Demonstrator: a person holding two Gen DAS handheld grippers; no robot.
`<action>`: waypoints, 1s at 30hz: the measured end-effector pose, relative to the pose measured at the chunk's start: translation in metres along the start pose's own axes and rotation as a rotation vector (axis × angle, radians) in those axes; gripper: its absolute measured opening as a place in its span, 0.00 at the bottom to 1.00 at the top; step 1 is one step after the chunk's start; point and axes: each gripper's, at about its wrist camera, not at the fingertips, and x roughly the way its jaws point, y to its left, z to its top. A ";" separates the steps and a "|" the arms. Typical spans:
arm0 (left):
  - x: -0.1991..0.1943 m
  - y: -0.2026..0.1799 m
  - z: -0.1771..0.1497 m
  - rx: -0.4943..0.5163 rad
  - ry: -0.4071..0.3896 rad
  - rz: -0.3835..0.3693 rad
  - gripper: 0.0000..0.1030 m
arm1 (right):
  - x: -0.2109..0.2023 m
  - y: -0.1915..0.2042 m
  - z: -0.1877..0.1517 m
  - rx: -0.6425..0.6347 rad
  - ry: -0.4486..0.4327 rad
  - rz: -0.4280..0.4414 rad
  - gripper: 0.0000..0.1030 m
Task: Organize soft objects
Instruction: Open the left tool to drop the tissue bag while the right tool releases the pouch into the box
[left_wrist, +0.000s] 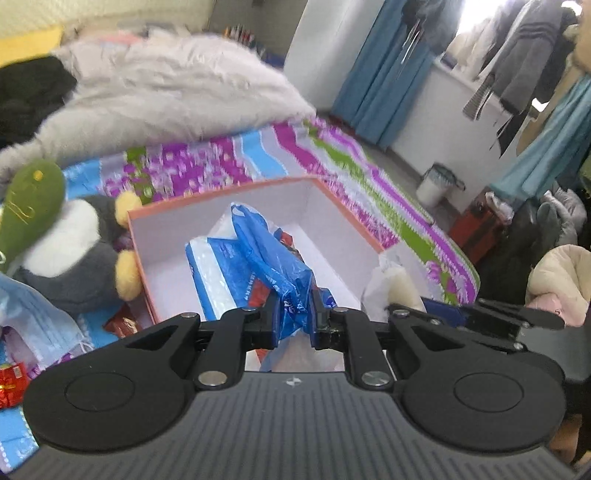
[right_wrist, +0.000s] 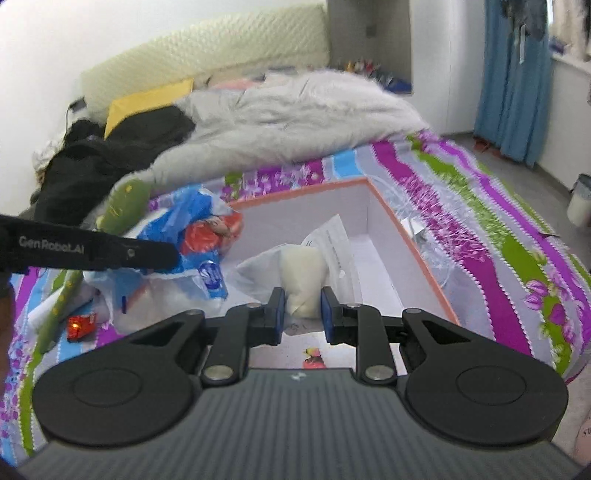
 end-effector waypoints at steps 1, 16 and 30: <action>0.009 0.002 0.005 -0.006 0.023 0.002 0.17 | 0.004 -0.003 0.005 -0.001 0.007 -0.008 0.24; 0.050 0.026 0.018 -0.072 0.165 0.068 0.34 | 0.029 -0.016 0.011 -0.056 0.119 -0.070 0.42; 0.023 0.030 0.000 -0.030 0.083 0.097 0.34 | 0.006 -0.019 -0.011 -0.004 0.046 -0.017 0.46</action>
